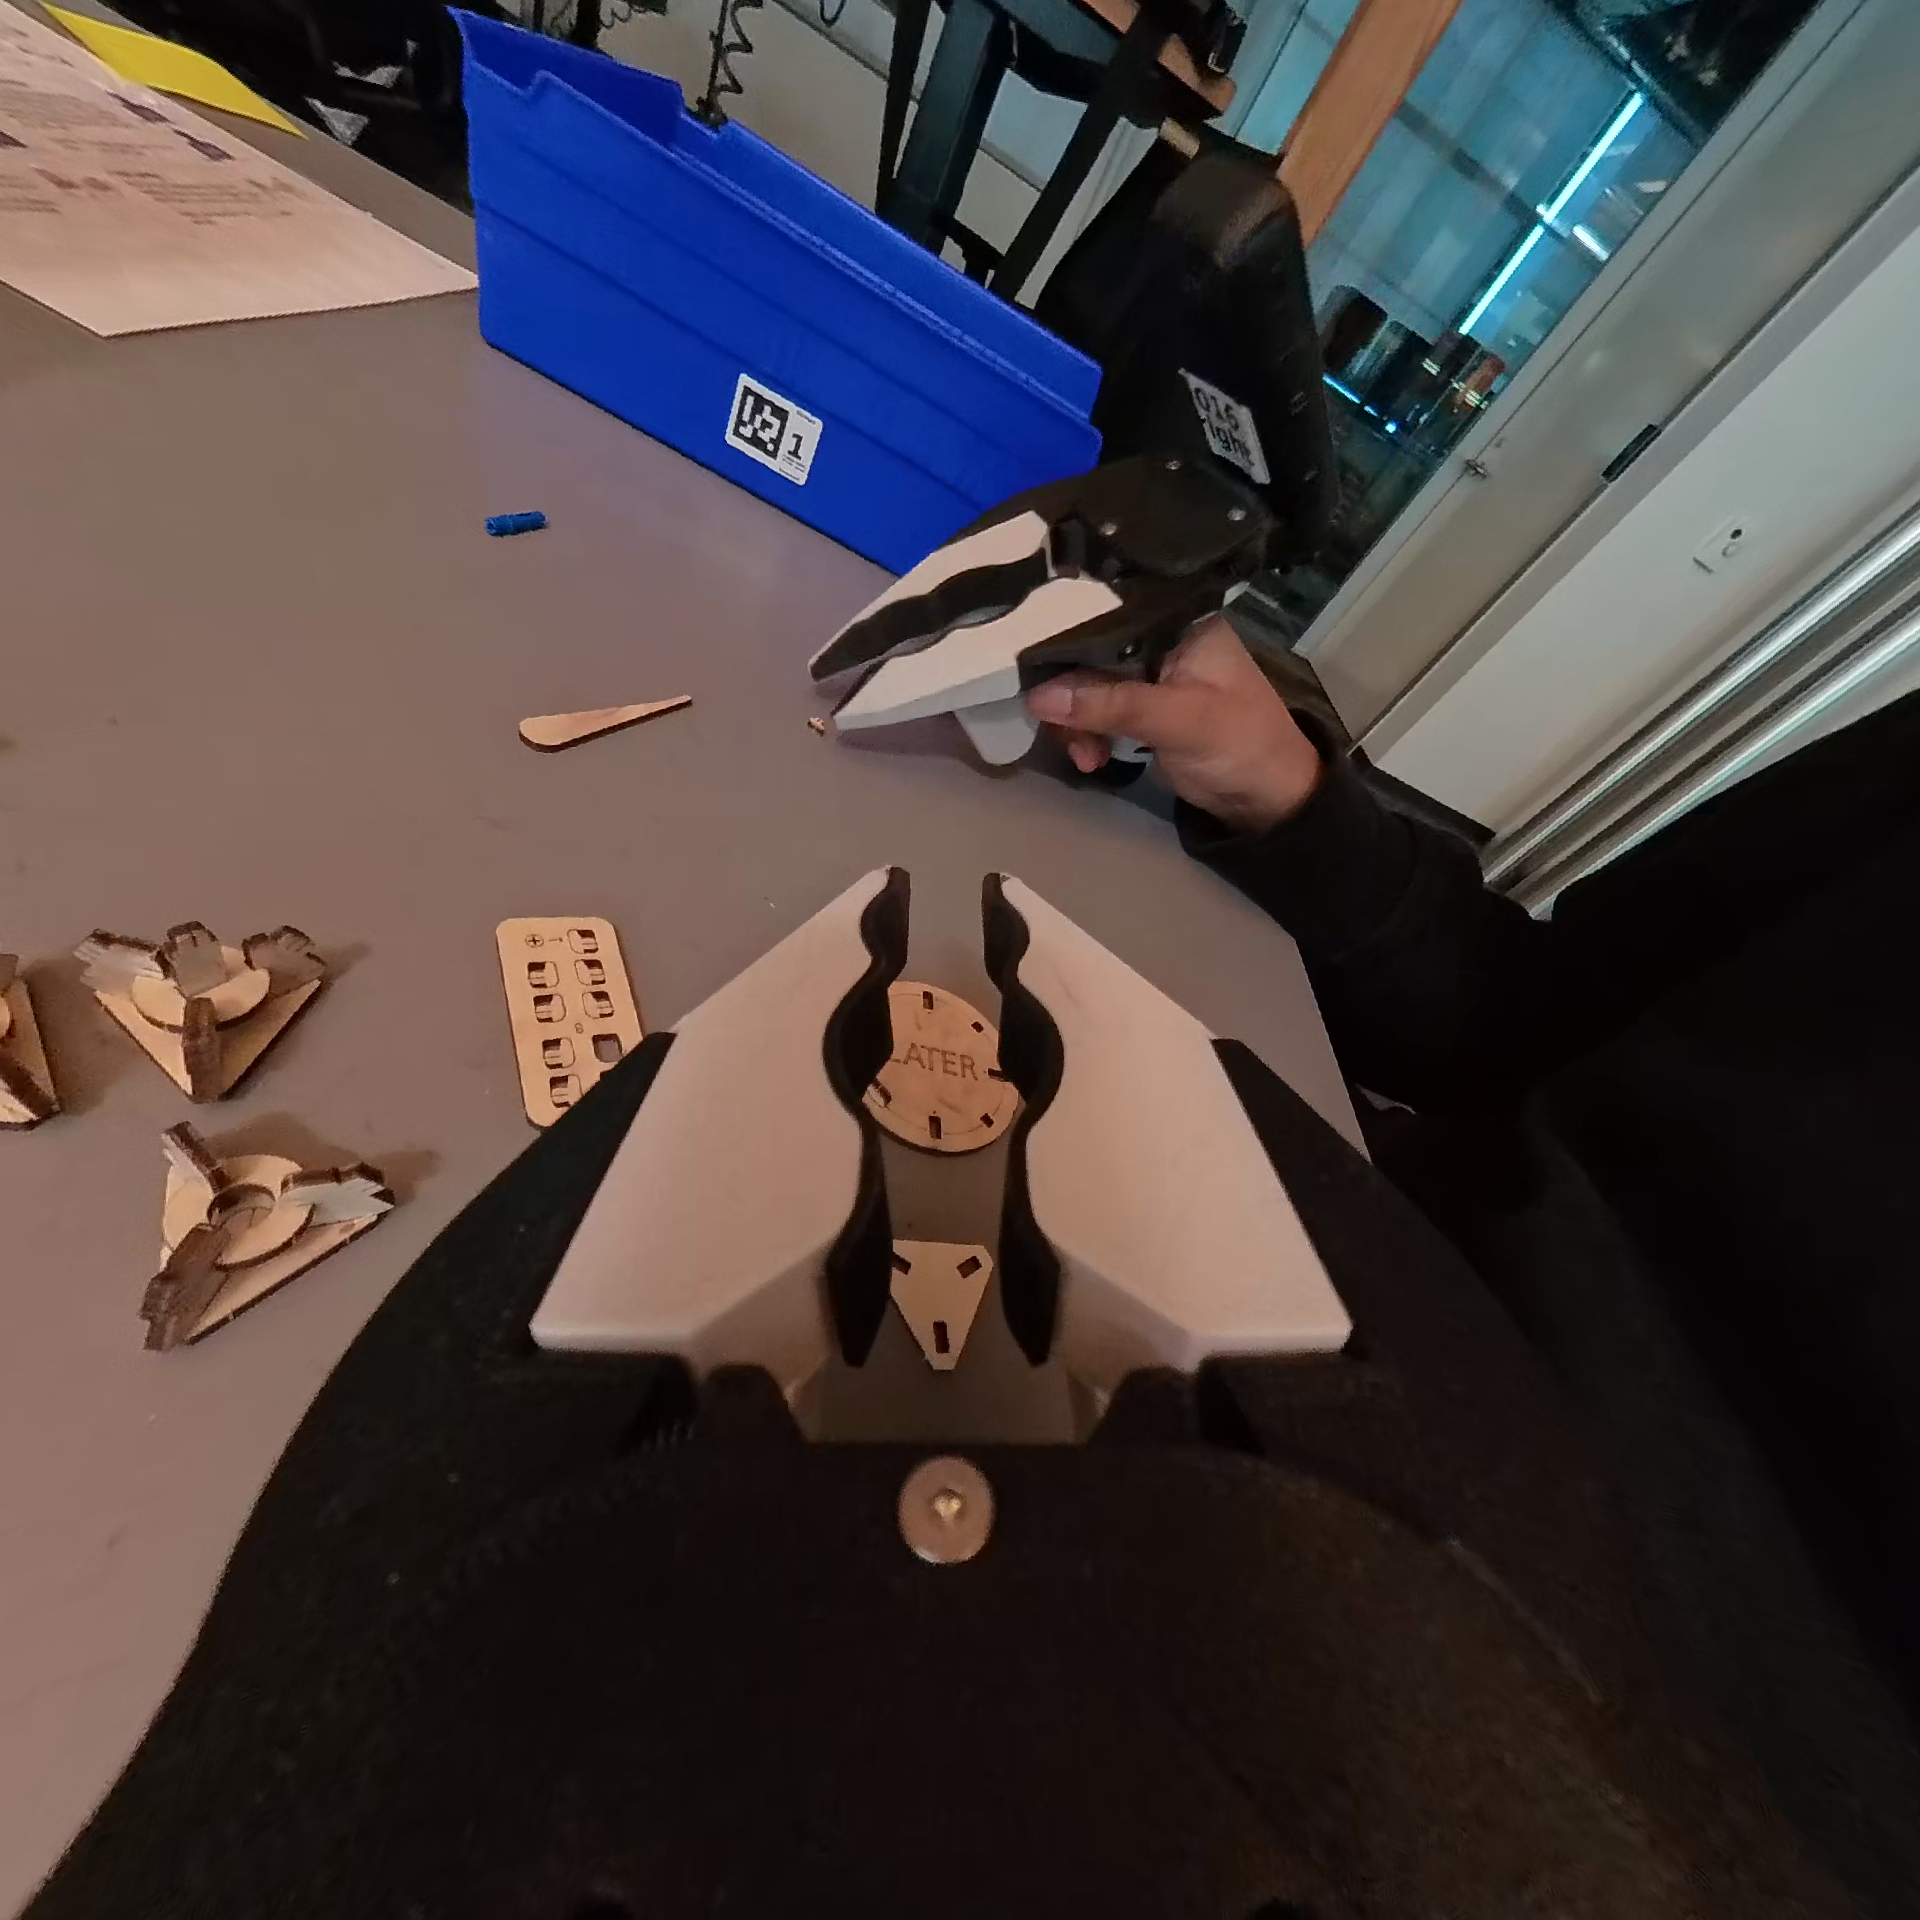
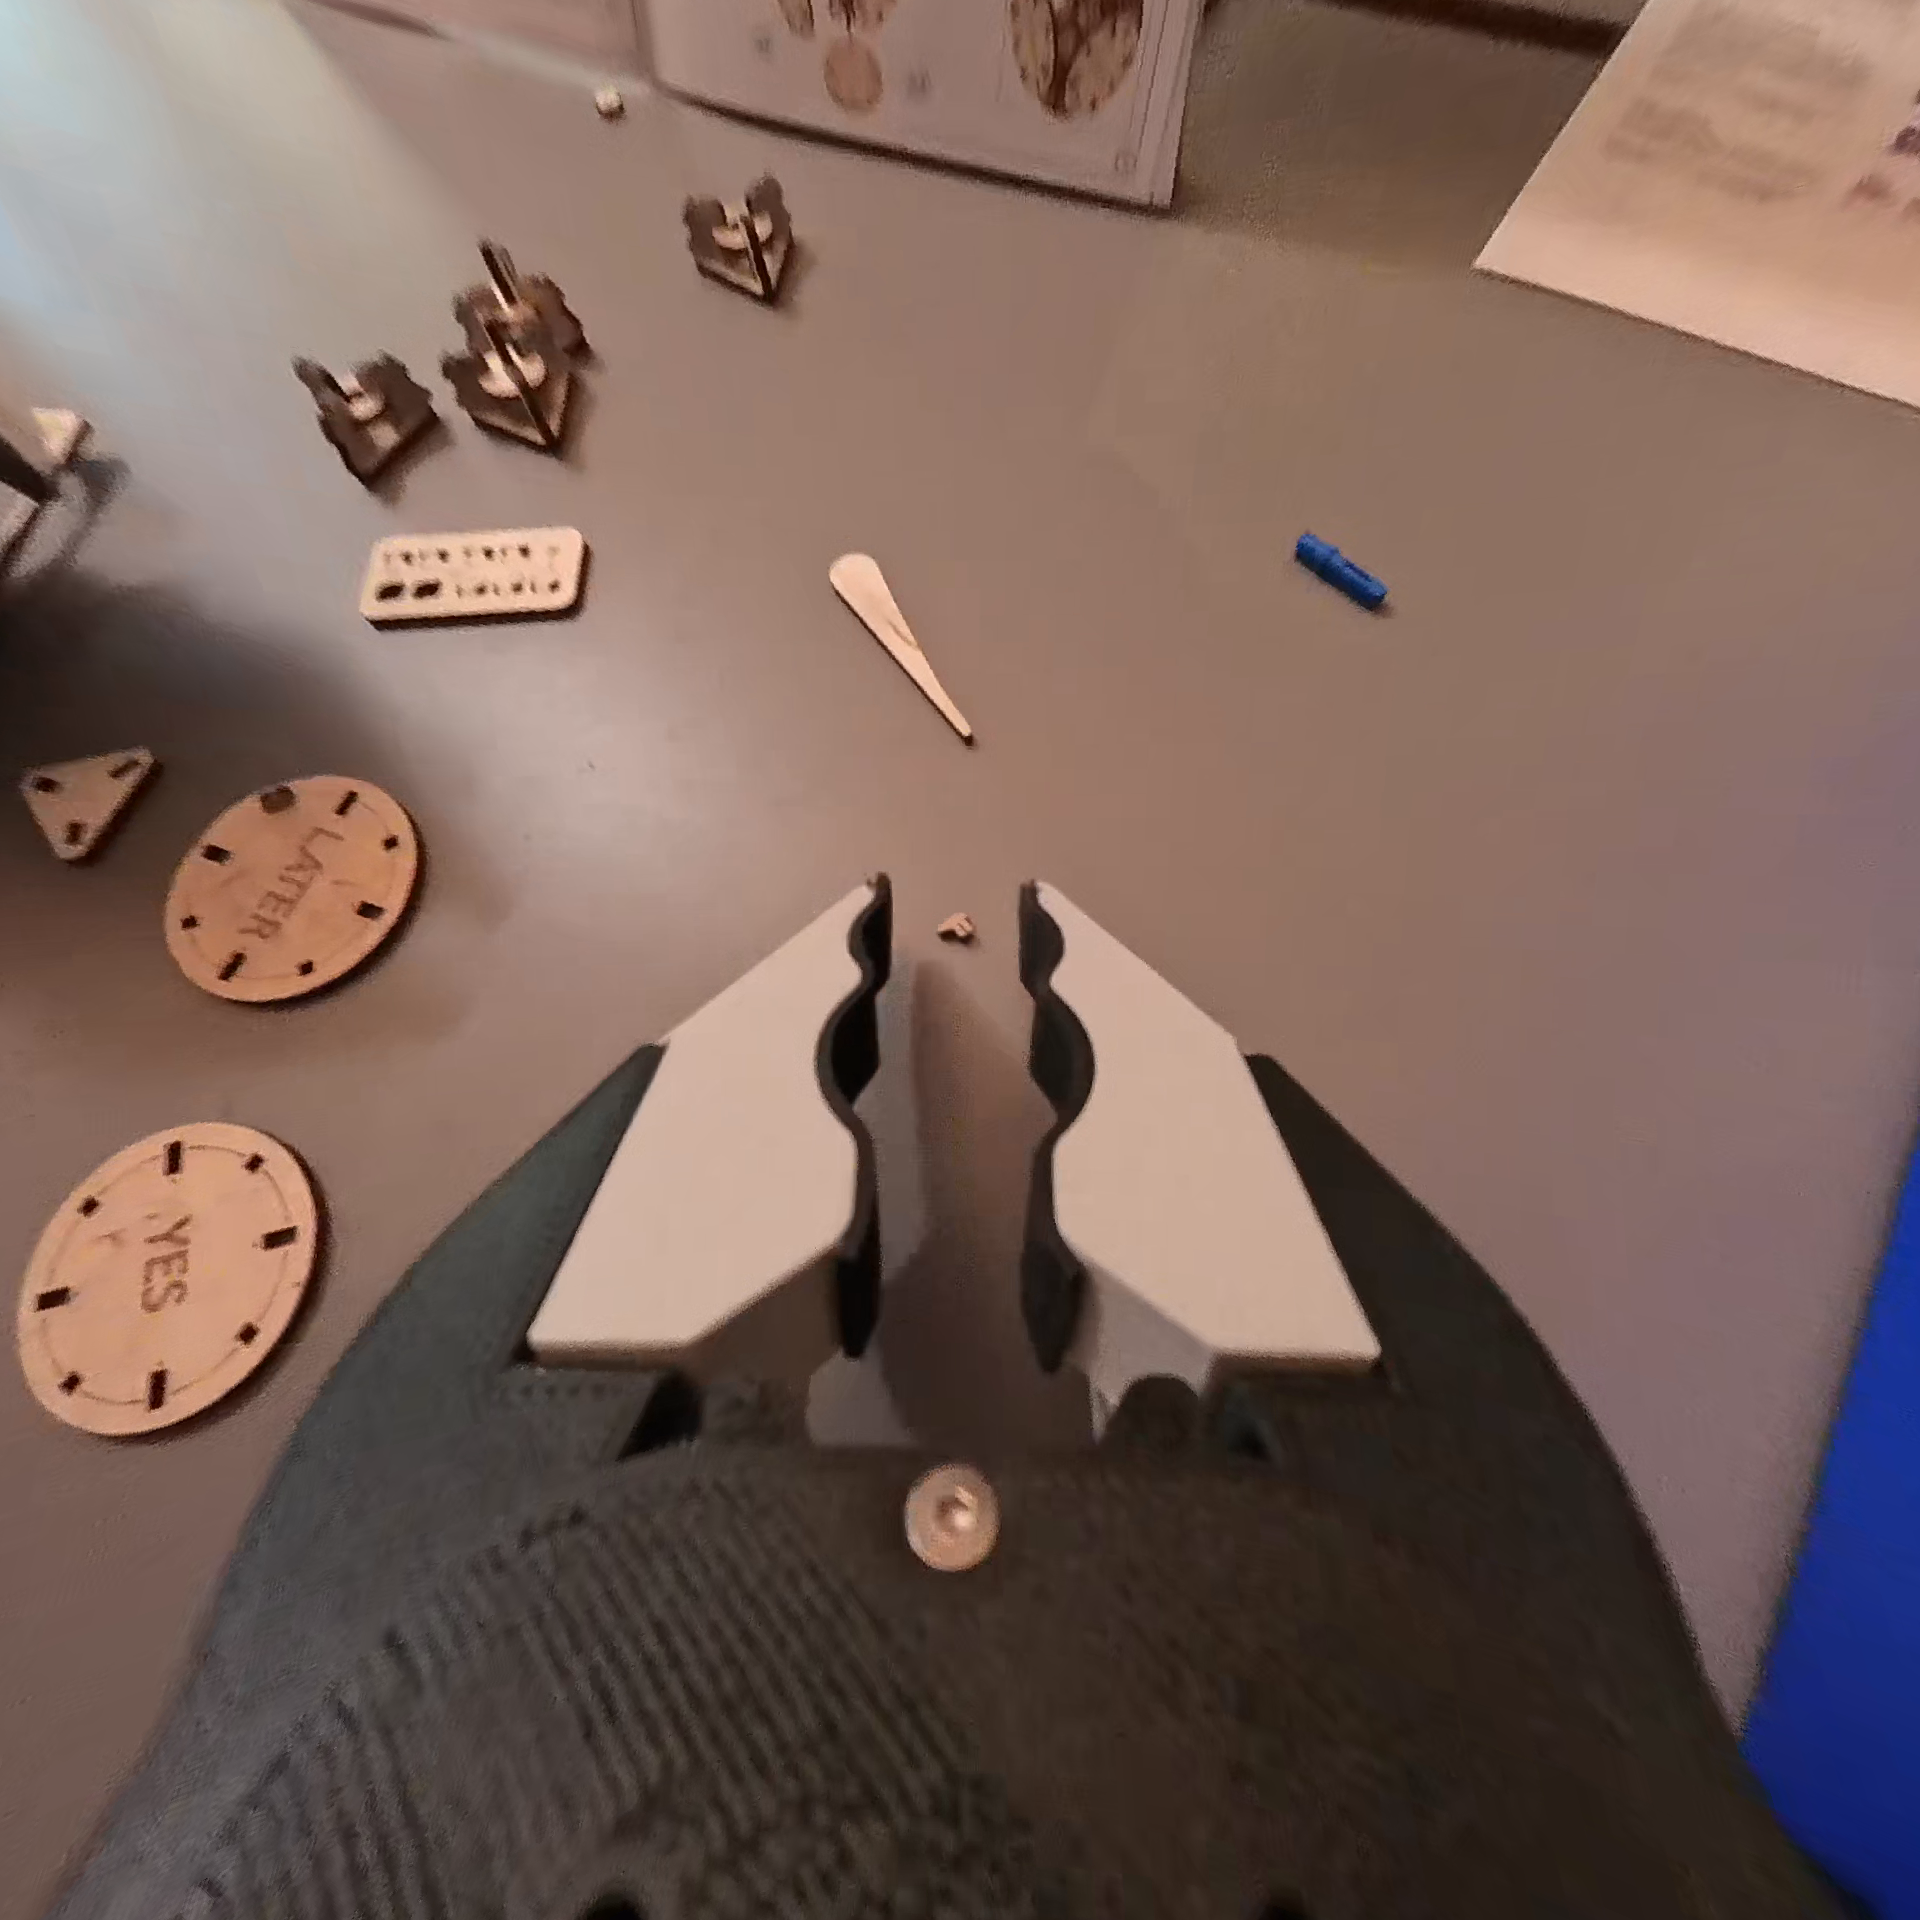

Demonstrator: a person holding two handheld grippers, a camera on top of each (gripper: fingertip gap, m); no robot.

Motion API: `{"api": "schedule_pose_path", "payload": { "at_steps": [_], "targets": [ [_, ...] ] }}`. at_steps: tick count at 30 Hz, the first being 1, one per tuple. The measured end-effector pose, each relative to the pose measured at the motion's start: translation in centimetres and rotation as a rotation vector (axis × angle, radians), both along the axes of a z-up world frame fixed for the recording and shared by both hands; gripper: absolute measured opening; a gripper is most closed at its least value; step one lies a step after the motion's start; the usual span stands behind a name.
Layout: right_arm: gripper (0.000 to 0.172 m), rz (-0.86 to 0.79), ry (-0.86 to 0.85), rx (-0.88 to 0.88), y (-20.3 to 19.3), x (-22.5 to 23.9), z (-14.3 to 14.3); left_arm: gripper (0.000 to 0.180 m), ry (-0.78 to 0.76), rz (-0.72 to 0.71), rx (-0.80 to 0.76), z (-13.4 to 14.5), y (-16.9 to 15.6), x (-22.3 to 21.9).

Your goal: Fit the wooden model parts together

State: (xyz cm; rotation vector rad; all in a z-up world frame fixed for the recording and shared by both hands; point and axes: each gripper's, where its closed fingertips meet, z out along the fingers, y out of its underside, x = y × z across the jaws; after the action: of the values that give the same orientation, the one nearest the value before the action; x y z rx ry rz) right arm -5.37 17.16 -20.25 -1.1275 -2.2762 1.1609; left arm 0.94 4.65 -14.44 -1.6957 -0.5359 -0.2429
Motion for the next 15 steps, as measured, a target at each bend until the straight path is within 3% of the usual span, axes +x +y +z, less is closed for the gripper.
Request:
{"api": "schedule_pose_path", "payload": {
  "at_steps": [3, 7, 11, 13, 15],
  "targets": [
    [0.023, -0.002, -0.026, 0.080, 0.0, 0.0, -1.1, 0.012, 0.001, -0.001, -0.001, 0.0, 0.0, 0.0],
    [0.005, 0.016, -0.031, 0.076, -0.2, 0.1, -1.2, 0.012, 0.001, -0.005, -0.004, -0.1, 0.1, 0.1],
    [0.005, 0.047, 0.009, 0.088, -0.7, 0.4, -0.8, 0.012, 0.006, -0.010, -0.003, 0.0, 0.1, 0.2],
    [0.005, 0.126, 0.101, 0.008, -2.3, 1.1, 1.1, 0.013, 0.010, -0.021, 0.008, 0.2, 0.2, 0.4],
    [0.005, 0.234, 0.189, -0.195, -4.6, 2.6, 4.3, 0.015, 0.025, -0.041, 0.032, 0.6, 0.4, 0.8]
  ]
}}
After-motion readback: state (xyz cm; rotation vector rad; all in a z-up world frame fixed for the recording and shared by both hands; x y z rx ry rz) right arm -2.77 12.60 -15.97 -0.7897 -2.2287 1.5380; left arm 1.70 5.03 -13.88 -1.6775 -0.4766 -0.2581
